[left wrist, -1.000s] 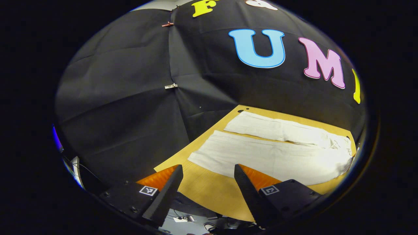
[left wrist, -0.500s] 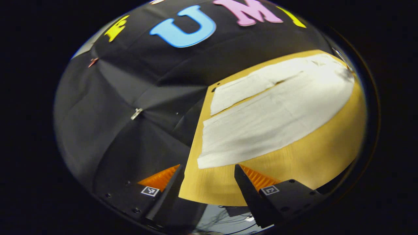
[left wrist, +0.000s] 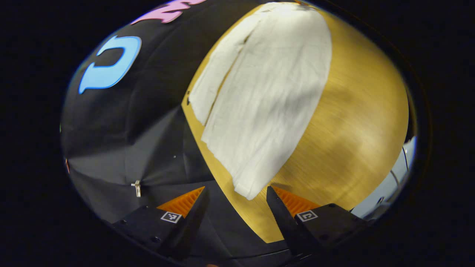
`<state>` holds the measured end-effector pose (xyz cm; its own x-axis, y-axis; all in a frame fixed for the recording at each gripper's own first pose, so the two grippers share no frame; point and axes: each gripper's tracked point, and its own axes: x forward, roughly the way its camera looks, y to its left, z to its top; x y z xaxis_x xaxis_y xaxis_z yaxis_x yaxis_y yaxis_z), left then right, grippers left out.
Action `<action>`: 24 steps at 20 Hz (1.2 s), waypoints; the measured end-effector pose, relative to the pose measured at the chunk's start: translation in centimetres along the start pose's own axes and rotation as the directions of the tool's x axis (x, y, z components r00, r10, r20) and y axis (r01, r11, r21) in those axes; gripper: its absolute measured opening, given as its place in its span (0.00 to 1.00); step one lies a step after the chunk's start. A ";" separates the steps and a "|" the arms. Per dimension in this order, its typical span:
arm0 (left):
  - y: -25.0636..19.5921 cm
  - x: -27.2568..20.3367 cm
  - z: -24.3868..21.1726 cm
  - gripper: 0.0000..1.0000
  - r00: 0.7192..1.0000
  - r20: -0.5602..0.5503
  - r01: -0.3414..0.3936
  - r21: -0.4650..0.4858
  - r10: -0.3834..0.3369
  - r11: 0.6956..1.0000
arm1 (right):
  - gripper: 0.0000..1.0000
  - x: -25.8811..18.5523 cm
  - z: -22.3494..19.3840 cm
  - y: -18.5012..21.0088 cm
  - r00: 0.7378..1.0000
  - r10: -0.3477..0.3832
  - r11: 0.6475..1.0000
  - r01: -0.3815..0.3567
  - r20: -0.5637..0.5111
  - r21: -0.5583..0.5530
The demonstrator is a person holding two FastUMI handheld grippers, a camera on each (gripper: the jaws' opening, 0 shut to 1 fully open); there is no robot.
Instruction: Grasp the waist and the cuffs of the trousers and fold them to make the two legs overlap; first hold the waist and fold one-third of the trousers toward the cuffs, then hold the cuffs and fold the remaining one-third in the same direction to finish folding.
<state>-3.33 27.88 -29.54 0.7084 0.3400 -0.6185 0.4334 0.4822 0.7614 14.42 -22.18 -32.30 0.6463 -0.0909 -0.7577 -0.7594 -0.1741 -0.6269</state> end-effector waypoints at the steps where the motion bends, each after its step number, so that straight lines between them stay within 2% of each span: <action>1: -0.2 0.6 -0.1 0.96 1.000 0.005 0.030 0.036 -0.030 0.999 | 0.06 -0.1 0.0 0.0 1.000 -0.005 1.000 0.005 -0.001 -0.008; 4: -0.8 1.9 0.1 0.96 0.996 0.013 0.091 0.162 -0.094 0.983 | 0.06 0.0 -0.1 0.0 1.000 0.003 1.000 -0.003 -0.010 0.004; 10: -0.1 3.8 2.2 0.87 0.993 0.085 0.061 0.263 -0.086 0.963 | 0.06 0.1 -0.1 0.0 0.999 0.002 1.000 -0.002 -0.039 -0.022; 12: 0.1 4.7 2.3 0.75 0.992 0.087 0.063 0.262 -0.088 0.963 | 0.06 0.0 -0.1 0.0 0.999 -0.001 1.000 -0.001 -0.041 -0.029; 15: 0.0 5.7 2.4 0.55 0.993 0.070 0.075 0.205 -0.091 0.976 | 0.06 0.0 -0.1 0.0 0.999 -0.001 1.000 0.000 -0.043 -0.031; 16: 0.0 5.9 2.3 0.54 0.995 0.059 0.069 0.209 -0.083 0.975 | 0.06 0.0 -0.1 0.0 0.999 0.000 1.000 -0.001 -0.043 -0.026; 17: -0.3 6.1 2.0 0.32 0.996 0.050 0.055 0.227 -0.068 0.972 | 0.06 0.0 -0.1 0.0 0.999 0.001 1.000 -0.001 -0.045 -0.021; 19: -0.2 6.1 2.5 0.10 0.998 0.066 -0.006 0.278 -0.013 0.960 | 0.06 0.0 -0.1 -0.1 0.999 0.000 1.000 0.000 -0.045 -0.020; 20: -0.3 6.3 2.2 0.07 0.998 0.064 -0.019 0.264 0.002 0.964 | 0.06 0.0 -0.2 -0.1 0.999 -0.002 1.000 0.001 -0.047 -0.020; 22: -0.3 6.4 2.4 0.05 0.998 0.058 -0.012 0.162 0.002 0.987 | 0.06 0.0 -0.3 -0.1 0.999 -0.001 1.000 0.000 -0.052 -0.014; 24: 0.0 6.2 2.6 0.05 0.999 0.049 -0.009 0.080 0.005 0.997 | 0.06 -0.1 -0.3 -0.3 0.999 0.000 1.000 0.000 -0.047 0.007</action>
<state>2.50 27.87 -32.89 0.7372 0.3023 -0.6043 0.4702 0.4128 0.7800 14.60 -22.46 -32.01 0.6490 -0.1369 -0.7484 -0.7598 -0.1669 -0.6283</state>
